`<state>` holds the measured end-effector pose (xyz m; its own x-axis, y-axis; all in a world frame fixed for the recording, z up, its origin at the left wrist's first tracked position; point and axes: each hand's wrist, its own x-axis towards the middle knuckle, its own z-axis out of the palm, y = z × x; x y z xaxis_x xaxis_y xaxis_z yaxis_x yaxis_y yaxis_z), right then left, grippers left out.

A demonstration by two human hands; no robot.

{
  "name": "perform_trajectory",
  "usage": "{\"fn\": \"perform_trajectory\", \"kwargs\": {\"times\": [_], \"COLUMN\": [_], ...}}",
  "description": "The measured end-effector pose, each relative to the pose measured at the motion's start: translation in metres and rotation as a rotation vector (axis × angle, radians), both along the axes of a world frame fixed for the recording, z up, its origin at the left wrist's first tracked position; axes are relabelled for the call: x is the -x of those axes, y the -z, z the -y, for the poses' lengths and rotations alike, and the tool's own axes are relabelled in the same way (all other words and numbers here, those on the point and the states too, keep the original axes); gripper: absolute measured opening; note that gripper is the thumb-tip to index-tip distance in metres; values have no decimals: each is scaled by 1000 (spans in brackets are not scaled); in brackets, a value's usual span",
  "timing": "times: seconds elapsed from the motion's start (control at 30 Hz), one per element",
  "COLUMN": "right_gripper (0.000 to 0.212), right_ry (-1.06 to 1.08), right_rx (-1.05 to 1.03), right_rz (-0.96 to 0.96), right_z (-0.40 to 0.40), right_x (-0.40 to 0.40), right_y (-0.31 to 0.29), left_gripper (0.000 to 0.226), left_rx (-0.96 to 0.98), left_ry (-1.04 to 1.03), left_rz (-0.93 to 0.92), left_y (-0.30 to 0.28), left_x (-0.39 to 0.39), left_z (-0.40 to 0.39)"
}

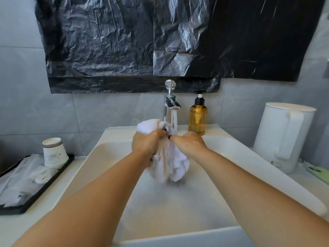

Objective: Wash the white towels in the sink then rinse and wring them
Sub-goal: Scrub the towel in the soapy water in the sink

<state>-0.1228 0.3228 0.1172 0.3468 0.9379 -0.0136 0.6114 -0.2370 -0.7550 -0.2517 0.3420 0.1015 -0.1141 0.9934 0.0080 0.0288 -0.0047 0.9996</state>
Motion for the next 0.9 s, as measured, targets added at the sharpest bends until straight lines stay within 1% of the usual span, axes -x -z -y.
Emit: {"fn": "perform_trajectory", "kwargs": {"times": [0.07,0.1,0.13,0.17,0.23,0.27,0.3,0.33,0.4,0.47,0.53,0.57,0.6,0.67,0.7,0.73,0.77,0.8,0.83,0.87,0.9], "right_gripper": [18,8,4,13,44,60,69,74,73,64,55,55,56,62,61,56,46,33,20,13,13], "right_ry": [99,142,163,157,58,-26,-114,-195,-280,-254,-243,-264,-289,-344,-363,-352,-293,-188,-76,12,63], "right_rx": [-151,-239,-323,-410,-541,-572,-580,-560,-512,-554,-606,-599,-575,-557,-616,-742,-890,-1001,-1028,-936,-715], "right_rz": [139,178,210,215,286,344,396,431,462,473,554,587,585,502,456,422,369,285,194,108,42], "right_z": [0,-2,-3,-5,-8,-12,-15,-19,-26,-28,-25,-24,-22,-14,-7,0,4,11,13,15,16], "right_x": [-11,-13,-15,-16,-13,-12,-10,-7,-2,1,2,1,-1,-5,-7,-8,-10,-12,-16,-19,-23], "right_y": [-19,-30,-41,-52,-75,-84,-91,-96,-101,-103,-98,-94,-90,-80,-73,-64,-51,-38,-23,-10,1], "left_gripper": [27,32,36,39,44,48,52,54,58,58,58,57,56,51,46,42,41,38,32,27,29], "left_rx": [-8,-6,-2,0,8,13,11,8,0,-8,-22,-26,-27,2,33,67,108,136,153,196,257], "left_ry": [-9,-8,-2,4,13,16,18,18,15,12,19,27,42,86,123,186,278,394,485,559,581], "left_rz": [-86,-129,-157,-175,-172,-163,-156,-160,-196,-233,-255,-260,-251,-210,-161,-91,-17,59,103,125,72], "left_y": [4,7,9,11,11,11,10,10,10,11,9,8,8,5,3,0,-2,-1,0,1,4], "left_x": [6,8,10,11,12,12,11,11,10,9,8,8,8,8,10,12,14,15,16,16,14], "left_z": [-5,-8,-11,-13,-13,-13,-14,-14,-13,-14,-14,-14,-13,-12,-11,-9,-9,-11,-12,-11,-9]}}
